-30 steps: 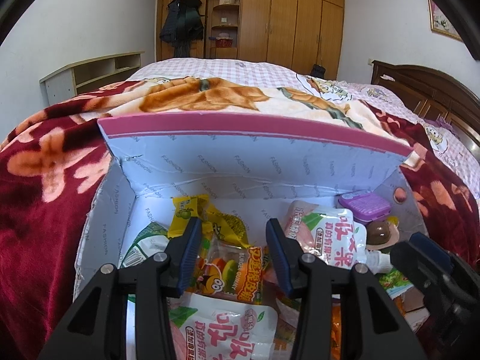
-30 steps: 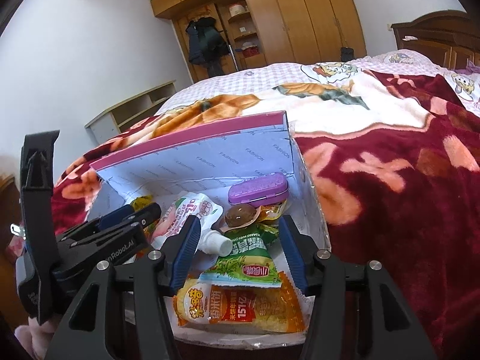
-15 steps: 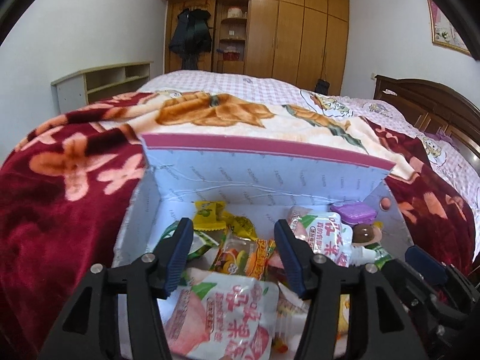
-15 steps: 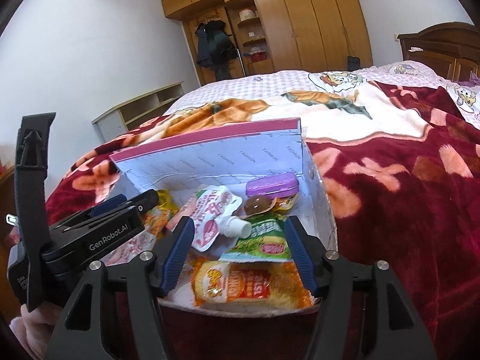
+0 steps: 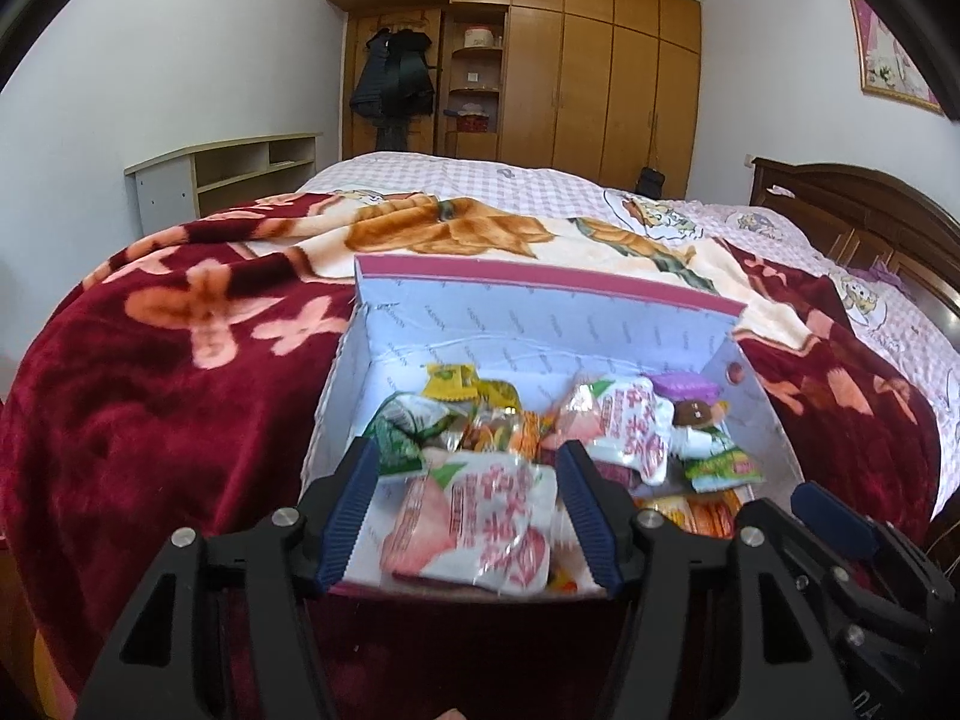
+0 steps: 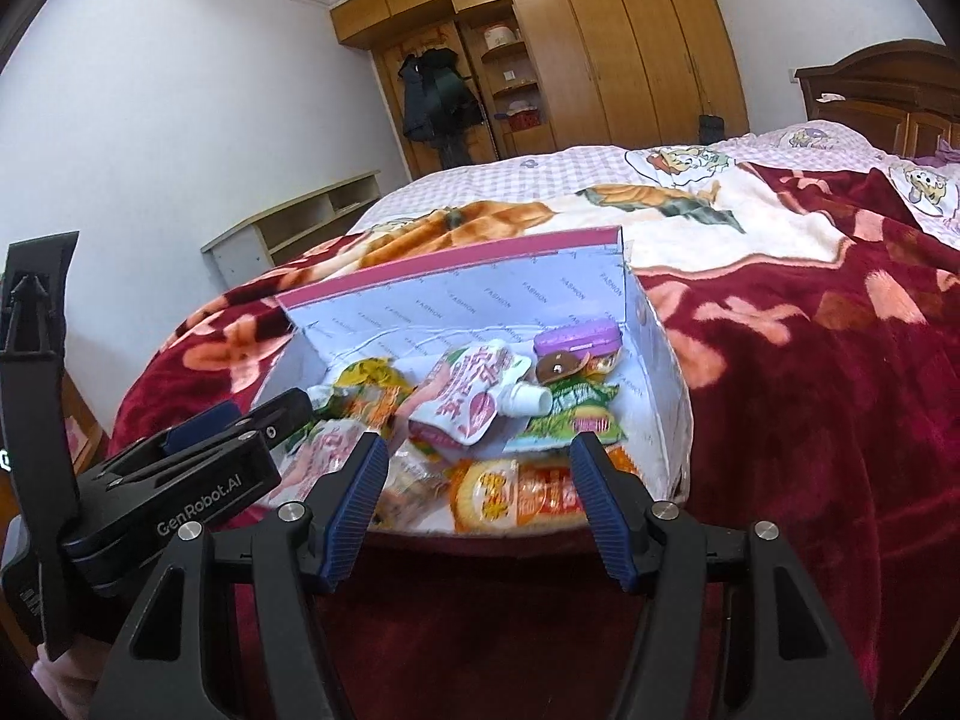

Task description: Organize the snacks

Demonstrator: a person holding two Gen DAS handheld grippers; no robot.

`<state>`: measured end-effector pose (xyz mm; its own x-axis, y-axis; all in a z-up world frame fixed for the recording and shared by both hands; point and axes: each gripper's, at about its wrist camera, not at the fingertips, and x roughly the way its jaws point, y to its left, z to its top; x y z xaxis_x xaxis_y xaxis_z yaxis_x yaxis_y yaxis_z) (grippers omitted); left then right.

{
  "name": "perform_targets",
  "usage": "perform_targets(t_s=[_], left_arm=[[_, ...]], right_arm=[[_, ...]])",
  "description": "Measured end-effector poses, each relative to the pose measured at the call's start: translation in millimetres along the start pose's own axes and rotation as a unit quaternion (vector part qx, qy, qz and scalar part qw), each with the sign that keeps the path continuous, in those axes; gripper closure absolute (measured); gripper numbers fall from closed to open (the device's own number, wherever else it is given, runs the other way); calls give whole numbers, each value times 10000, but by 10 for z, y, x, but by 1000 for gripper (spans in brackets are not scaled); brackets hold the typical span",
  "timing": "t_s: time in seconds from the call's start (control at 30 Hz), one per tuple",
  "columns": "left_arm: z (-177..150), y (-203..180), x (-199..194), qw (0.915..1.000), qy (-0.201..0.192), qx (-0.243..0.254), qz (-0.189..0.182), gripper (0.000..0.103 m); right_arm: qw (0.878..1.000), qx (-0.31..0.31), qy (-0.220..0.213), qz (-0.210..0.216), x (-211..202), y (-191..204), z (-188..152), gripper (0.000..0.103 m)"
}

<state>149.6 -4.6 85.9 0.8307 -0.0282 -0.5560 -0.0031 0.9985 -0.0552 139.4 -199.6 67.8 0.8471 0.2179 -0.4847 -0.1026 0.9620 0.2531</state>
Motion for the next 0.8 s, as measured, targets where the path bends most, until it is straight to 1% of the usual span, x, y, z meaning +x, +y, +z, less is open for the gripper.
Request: perform_targets(t_s=[0.23,0.47,0.8], left_arm=[[-190,2,-163,9999,112,65,32,38],[-386,-23,-204,9995,275,145,71,38],[-484,-59,-170,9989,393,222,124,38]], right_arm=[[10000,-34,-32,-84,-132,26,-115,38],[9999,-50,-7,-108,-192,59,-249,38],[9997,89,117,-174,-166,-14,-369,38]])
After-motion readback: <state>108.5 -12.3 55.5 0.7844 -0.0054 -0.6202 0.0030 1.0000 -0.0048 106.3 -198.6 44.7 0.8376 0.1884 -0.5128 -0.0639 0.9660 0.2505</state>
